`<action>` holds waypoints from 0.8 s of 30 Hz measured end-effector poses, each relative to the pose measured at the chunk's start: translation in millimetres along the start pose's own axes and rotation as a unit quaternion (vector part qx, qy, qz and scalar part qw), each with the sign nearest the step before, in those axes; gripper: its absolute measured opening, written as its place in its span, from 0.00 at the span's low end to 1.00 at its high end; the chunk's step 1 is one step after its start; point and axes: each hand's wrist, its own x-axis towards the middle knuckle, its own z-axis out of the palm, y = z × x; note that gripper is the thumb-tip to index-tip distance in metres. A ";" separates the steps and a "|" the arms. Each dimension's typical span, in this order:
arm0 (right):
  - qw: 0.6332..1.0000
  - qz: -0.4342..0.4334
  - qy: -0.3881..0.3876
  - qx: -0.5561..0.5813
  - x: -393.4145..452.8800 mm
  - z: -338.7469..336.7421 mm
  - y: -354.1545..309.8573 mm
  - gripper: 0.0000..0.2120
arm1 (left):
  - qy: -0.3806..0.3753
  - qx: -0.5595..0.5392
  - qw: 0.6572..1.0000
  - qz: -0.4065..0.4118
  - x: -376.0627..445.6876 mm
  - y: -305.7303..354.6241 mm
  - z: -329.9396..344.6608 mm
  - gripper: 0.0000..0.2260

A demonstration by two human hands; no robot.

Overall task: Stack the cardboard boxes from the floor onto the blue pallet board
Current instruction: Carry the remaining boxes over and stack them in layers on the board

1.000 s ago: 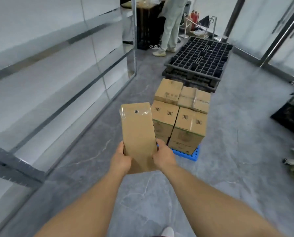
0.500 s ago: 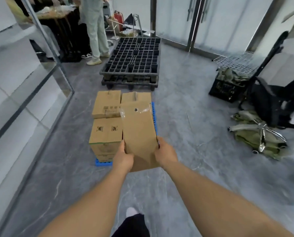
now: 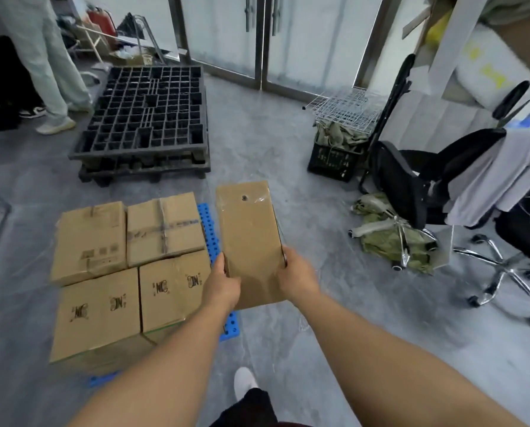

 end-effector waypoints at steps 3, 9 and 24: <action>1.000 0.015 0.009 0.013 46.8 -19.9 -15.3 0.23 | -0.013 0.010 1.000 0.007 42.0 36.4 12.4 0.30; 0.999 0.030 0.031 0.020 113.4 -48.8 -30.1 0.25 | -0.038 0.027 0.999 0.018 102.3 85.8 35.6 0.29; 0.999 -0.006 -0.035 -0.003 320.6 -112.9 -53.9 0.17 | 0.047 0.023 0.998 -0.023 247.4 182.8 104.0 0.30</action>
